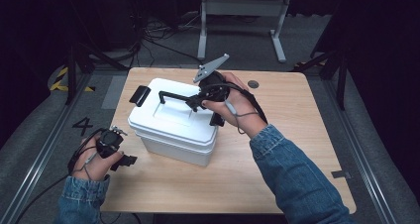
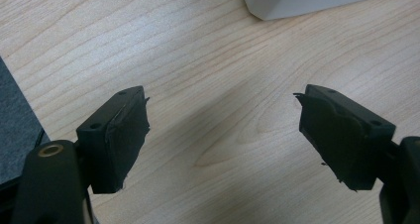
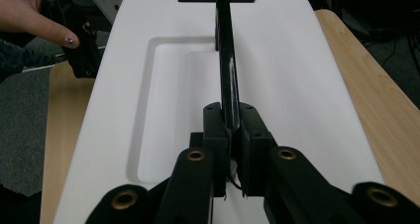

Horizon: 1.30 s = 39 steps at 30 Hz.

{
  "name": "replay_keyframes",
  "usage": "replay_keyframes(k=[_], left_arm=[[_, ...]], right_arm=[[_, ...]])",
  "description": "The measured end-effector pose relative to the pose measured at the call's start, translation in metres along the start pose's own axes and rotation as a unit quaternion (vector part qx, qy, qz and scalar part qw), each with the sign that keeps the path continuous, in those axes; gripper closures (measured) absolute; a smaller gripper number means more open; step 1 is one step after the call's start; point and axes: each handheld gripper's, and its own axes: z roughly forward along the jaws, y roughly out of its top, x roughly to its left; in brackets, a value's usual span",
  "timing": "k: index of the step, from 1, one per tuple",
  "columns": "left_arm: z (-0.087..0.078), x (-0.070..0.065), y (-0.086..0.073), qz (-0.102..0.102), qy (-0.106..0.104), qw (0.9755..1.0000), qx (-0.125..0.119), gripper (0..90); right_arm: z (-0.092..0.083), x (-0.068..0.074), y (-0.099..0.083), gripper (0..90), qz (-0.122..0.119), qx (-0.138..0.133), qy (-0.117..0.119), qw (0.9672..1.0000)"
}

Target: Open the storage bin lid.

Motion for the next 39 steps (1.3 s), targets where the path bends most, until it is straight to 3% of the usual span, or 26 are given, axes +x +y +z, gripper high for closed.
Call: replay_keyframes(k=[9, 17, 29, 39], left_arm=[[0.000, 0.001, 0.000, 0.005, 0.007, 1.0000, 0.001, 19.8], [0.001, 0.000, 0.000, 0.000, 0.000, 1.0000, 0.004, 19.8], [0.001, 0.000, 0.000, 0.001, 0.003, 1.0000, 0.004, 19.8], [0.002, -0.001, 0.000, -0.001, 0.004, 1.0000, 0.004, 19.8]], right_arm=[[-0.021, 0.003, 0.002, 85.2, -0.006, -0.023, -0.012, 0.9996], [-0.036, 0.001, -0.004, 85.2, -0.008, -0.019, -0.022, 0.9995], [-0.070, -0.007, -0.029, 85.2, 0.009, -0.032, -0.044, 0.9985], [-0.105, -0.018, -0.064, 85.2, 0.032, -0.036, -0.070, 0.9964]])
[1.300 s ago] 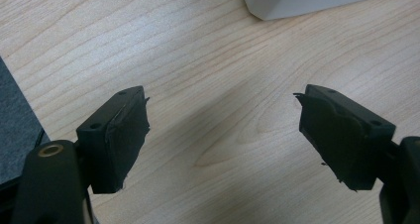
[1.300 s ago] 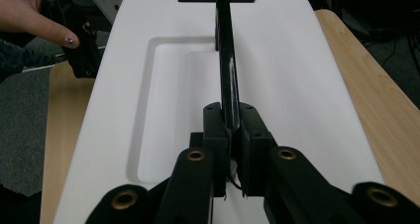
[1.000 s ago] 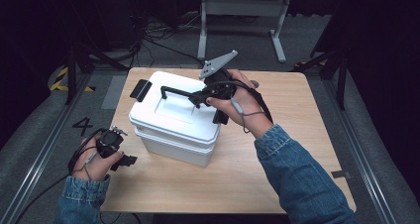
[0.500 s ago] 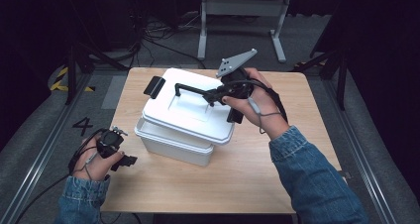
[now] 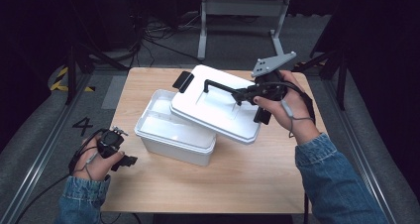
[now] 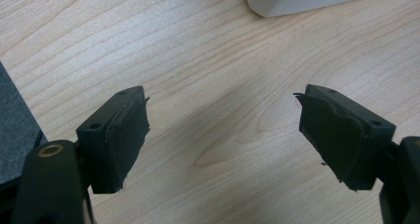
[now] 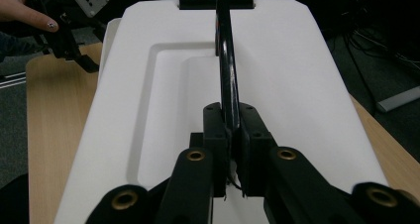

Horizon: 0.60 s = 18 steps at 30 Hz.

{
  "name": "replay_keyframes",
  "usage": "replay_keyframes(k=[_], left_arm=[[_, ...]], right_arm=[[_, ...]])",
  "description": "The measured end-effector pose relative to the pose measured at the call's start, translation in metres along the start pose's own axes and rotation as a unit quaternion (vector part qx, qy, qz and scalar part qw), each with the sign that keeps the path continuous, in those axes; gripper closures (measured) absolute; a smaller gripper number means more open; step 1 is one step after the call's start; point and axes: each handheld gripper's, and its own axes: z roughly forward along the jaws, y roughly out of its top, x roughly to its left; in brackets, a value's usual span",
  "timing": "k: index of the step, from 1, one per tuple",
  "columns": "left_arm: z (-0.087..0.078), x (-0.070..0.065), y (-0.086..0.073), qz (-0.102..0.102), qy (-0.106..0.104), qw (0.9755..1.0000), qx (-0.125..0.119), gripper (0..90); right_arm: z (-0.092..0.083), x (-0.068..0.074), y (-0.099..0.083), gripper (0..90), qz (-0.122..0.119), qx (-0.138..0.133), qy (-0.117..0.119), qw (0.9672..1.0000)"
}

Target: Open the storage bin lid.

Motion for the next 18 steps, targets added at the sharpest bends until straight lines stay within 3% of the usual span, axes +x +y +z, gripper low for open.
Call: replay_keyframes(k=[18], left_arm=[[0.001, 0.000, 0.000, 0.001, -0.001, 1.0000, 0.003, 19.8]], right_arm=[[-0.049, -0.029, -0.051, 85.2, 0.050, -0.001, -0.045, 0.9977]])
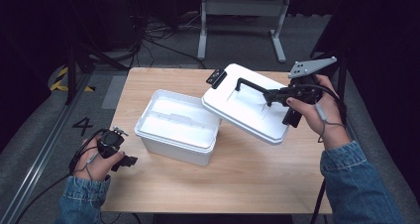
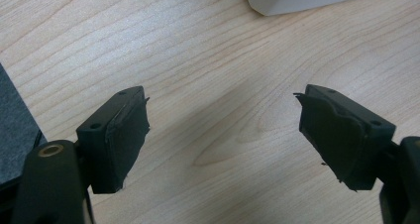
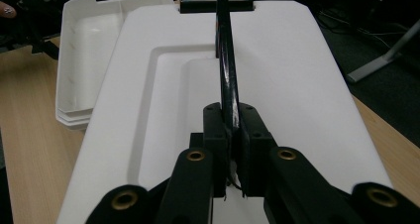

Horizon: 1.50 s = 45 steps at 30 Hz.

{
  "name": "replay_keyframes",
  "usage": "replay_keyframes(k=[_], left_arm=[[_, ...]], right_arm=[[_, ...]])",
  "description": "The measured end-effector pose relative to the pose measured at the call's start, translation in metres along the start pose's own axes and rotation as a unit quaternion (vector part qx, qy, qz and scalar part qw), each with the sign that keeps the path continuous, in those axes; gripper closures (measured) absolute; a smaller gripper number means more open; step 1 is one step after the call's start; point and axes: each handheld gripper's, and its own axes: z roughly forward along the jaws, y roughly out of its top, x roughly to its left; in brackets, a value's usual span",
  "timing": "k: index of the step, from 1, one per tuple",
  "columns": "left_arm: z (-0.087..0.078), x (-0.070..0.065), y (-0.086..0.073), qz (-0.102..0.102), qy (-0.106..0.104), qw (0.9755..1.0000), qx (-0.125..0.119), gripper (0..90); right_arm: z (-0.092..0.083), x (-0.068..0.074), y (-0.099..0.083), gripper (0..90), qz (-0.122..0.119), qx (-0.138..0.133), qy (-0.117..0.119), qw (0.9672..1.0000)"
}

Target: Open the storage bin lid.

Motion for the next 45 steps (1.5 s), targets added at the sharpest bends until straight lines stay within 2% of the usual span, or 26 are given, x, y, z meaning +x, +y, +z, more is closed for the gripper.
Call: replay_keyframes(k=[8, 9, 11, 18, 24, 33, 41, 45], left_arm=[[0.001, 0.000, 0.000, -0.006, -0.002, 1.0000, 0.001, 19.8], [0.001, 0.001, 0.000, -0.004, -0.001, 1.0000, 0.000, 19.8], [0.001, 0.001, -0.001, -0.005, -0.003, 1.0000, -0.001, 19.5], [0.002, 0.001, -0.001, -0.003, -0.002, 1.0000, 0.000, 18.7], [0.002, 0.002, -0.001, -0.004, -0.001, 1.0000, 0.001, 18.9], [0.002, 0.002, -0.001, -0.003, -0.001, 1.0000, 0.001, 18.9], [0.003, 0.002, -0.001, -0.003, 0.002, 1.0000, 0.000, 19.0], [0.003, 0.002, -0.001, -0.003, 0.002, 1.0000, 0.000, 19.0]], right_arm=[[-0.013, -0.019, -0.021, 85.2, 0.027, 0.003, -0.022, 0.9994], [-0.015, -0.027, -0.031, 85.2, 0.037, 0.007, -0.035, 0.9987], [-0.016, -0.034, -0.039, 85.1, 0.048, 0.010, -0.041, 0.9979], [-0.012, -0.052, -0.062, 85.1, 0.077, 0.024, -0.059, 0.9950], [0.000, -0.066, -0.085, 85.2, 0.097, 0.045, -0.070, 0.9918], [0.020, -0.074, -0.110, 85.2, 0.114, 0.069, -0.074, 0.9883], [0.035, -0.077, -0.129, 85.1, 0.114, 0.081, -0.077, 0.9871], [0.041, -0.077, -0.138, 85.1, 0.122, 0.081, -0.074, 0.9864]])
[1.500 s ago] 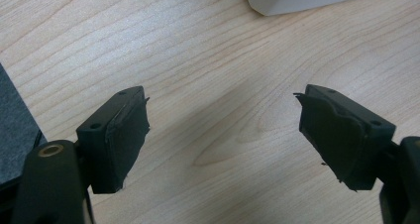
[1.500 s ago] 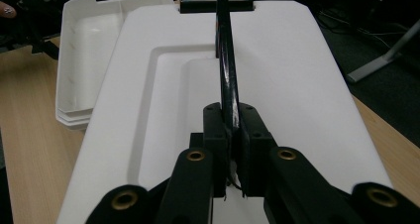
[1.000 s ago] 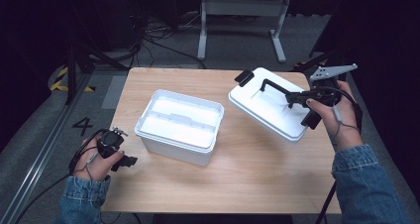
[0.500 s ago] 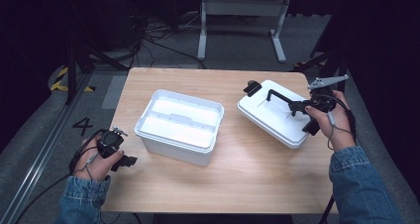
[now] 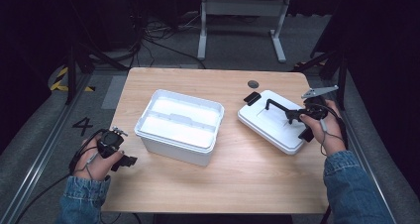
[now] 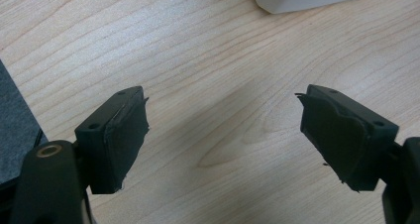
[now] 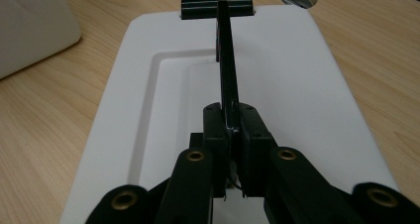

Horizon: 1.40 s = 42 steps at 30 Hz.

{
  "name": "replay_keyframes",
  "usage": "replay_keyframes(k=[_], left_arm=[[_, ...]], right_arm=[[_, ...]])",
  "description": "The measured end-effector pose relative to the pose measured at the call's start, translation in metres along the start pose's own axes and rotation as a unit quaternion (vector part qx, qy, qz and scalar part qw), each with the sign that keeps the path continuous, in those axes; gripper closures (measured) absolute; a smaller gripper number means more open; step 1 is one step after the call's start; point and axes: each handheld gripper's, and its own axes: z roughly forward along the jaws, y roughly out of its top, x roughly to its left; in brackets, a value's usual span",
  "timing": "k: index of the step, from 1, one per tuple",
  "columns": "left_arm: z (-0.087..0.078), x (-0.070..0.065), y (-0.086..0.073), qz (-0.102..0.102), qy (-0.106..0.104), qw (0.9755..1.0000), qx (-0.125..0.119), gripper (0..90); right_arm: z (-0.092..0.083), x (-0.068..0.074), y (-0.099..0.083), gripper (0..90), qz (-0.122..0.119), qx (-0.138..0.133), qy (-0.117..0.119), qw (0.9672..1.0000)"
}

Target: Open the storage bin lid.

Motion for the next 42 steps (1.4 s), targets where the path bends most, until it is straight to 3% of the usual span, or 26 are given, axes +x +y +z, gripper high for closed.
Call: replay_keyframes(k=[12, 33, 37, 42], left_arm=[[0.001, 0.000, 0.000, 0.000, -0.002, 1.0000, 0.002, 19.0], [0.002, 0.000, 0.001, 0.002, -0.003, 1.0000, 0.007, 18.9], [0.003, 0.000, 0.001, 0.002, -0.004, 1.0000, 0.006, 18.9], [0.003, 0.000, 0.001, 0.003, -0.003, 1.0000, 0.007, 18.9]], right_arm=[[0.019, -0.003, -0.015, 85.1, 0.007, 0.001, 0.009, 0.9999], [0.034, -0.013, -0.037, 83.8, 0.064, 0.013, 0.032, 0.9973], [0.034, -0.016, -0.039, 72.6, 0.080, 0.014, 0.029, 0.9963], [0.027, -0.014, -0.036, 55.2, 0.060, -0.010, -0.020, 0.9979]])
